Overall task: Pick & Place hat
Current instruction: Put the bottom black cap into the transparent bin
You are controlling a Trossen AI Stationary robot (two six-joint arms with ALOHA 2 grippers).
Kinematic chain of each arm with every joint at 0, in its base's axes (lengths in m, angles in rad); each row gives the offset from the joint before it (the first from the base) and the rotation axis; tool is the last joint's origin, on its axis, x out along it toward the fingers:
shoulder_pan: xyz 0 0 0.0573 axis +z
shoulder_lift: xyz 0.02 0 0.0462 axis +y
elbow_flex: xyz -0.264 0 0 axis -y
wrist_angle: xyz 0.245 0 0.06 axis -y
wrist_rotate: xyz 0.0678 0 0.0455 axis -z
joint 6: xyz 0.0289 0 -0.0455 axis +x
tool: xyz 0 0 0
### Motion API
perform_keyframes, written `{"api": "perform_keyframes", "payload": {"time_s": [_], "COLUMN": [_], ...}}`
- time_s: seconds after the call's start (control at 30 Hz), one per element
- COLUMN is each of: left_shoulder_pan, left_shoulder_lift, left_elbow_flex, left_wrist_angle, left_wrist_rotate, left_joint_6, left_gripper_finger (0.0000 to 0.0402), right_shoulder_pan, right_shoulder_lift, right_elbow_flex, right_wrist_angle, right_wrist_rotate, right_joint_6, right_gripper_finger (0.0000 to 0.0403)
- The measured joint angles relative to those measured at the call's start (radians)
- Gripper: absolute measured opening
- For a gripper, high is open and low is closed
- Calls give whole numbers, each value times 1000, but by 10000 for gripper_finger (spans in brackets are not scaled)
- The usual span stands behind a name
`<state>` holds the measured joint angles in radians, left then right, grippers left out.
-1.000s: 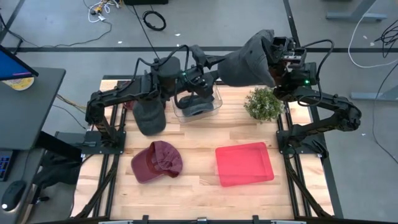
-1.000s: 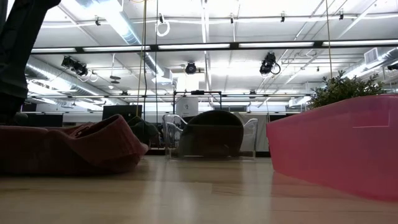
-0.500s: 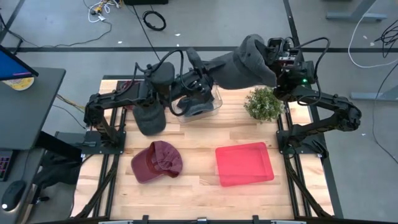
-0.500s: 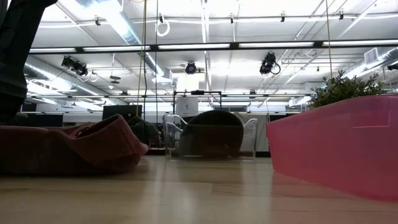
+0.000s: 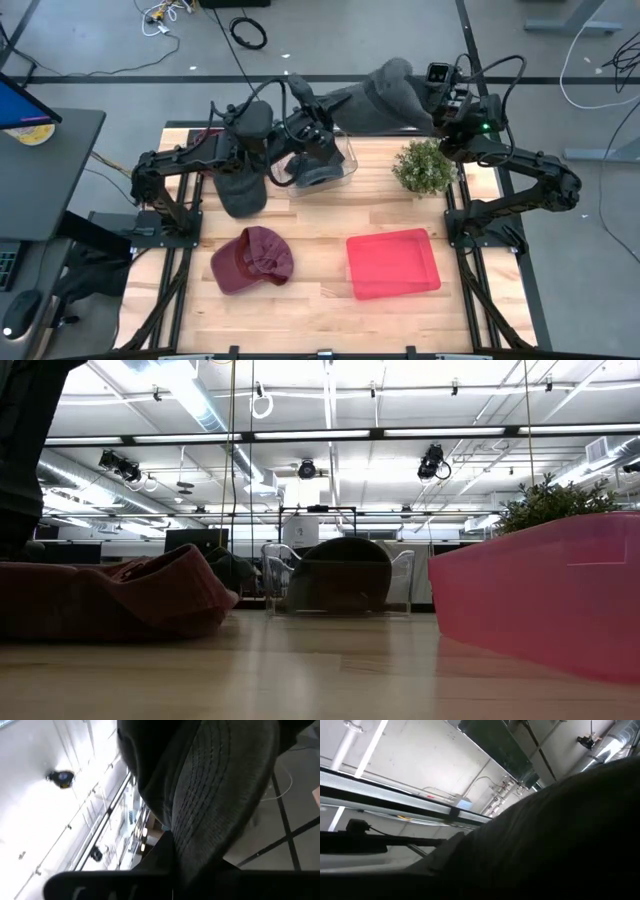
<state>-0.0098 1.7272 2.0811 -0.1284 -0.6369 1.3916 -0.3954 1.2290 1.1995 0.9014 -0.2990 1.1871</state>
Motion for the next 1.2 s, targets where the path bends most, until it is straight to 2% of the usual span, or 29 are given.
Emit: {"api": "perform_keyframes", "payload": {"time_s": [0.2, 0.3, 0.37, 0.63, 0.93, 1.1, 1.2], "left_shoulder_pan": [-21, -34, -41, -50, -77, -88, -88], "left_shoulder_lift": [-41, -66, -80, -149, -207, -237, -251], "left_elbow_flex": [0, 0, 0, 2, 0, 2, -1], "left_wrist_angle": [-3, -6, -13, -115, -192, -285, -397], "left_wrist_rotate": [-91, -113, -130, -253, -339, -446, -453], "left_joint_6": [-48, -50, -69, -209, -329, -382, -485], "left_gripper_finger": [10, 10, 10, 10, 10, 10, 10], "right_shoulder_pan": [-72, -96, -109, -155, -241, -253, -249], "right_shoulder_lift": [-3, -3, -3, -5, -5, -6, -16], "right_elbow_flex": [0, 0, 0, 0, 0, 0, 0], "right_wrist_angle": [-11, -34, -50, -74, -161, -342, -503], "right_wrist_rotate": [-108, -148, -164, -173, -238, -295, -301], "right_joint_6": [56, 71, 68, 45, 13, -70, -158], "right_gripper_finger": [340, 383, 395, 369, 353, 332, 306]}}
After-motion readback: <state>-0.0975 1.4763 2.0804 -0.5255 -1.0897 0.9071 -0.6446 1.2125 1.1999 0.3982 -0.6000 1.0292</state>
